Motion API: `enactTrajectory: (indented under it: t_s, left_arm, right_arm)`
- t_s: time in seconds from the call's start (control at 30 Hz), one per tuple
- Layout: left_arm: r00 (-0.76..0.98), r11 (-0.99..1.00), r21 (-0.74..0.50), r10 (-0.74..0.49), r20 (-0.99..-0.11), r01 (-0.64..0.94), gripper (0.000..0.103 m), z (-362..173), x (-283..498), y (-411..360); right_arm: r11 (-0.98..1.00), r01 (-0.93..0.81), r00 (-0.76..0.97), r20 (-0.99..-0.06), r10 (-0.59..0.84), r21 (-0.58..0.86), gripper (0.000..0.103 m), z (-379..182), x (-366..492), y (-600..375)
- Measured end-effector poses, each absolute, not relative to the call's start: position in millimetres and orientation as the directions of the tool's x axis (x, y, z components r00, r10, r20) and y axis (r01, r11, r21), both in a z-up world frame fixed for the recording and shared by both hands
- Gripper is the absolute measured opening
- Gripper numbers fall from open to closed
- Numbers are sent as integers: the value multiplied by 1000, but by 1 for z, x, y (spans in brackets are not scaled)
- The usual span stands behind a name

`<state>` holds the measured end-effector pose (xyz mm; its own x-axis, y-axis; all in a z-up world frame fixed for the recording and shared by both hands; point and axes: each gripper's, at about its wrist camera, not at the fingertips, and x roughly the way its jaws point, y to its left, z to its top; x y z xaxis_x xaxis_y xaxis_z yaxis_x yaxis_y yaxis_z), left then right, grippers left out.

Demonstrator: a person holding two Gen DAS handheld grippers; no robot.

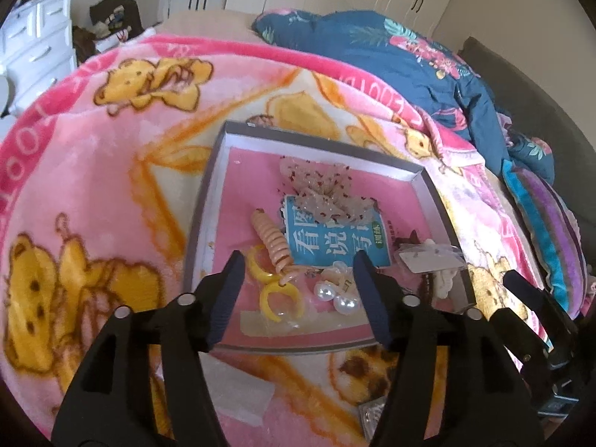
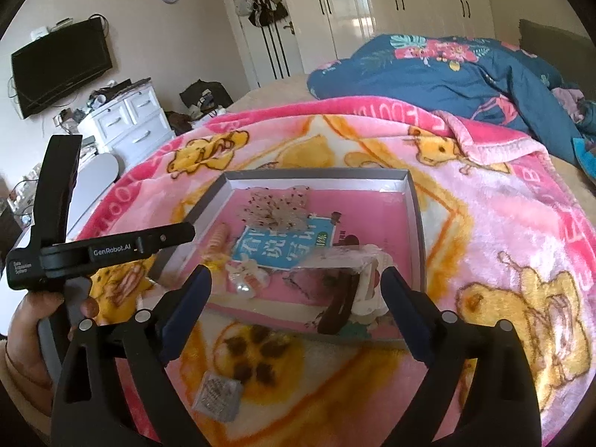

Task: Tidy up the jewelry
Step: 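Open both tools and withdraw them from the box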

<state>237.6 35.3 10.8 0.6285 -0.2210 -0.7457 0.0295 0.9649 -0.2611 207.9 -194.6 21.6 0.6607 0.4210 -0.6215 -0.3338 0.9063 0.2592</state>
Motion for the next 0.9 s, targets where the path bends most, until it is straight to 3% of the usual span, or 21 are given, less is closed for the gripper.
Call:
enactTrajectory:
  t_s: [0.1, 0.4, 0.9]
  left_arm:
    - [646, 967, -252, -211, -734, 29, 57, 19, 227, 36]
    - [689, 972, -235, -176, -703, 9, 79, 39, 193, 47]
    - [698, 981, -189, -115, -706, -30, 91, 40, 167, 56]
  right_arm:
    - [900, -350, 665, -608, 434, 261, 92, 28, 198, -195]
    - [886, -384, 660, -593, 460, 260, 93, 37, 178, -192]
    - [862, -431, 613, -613, 498, 269, 93, 27, 160, -174]
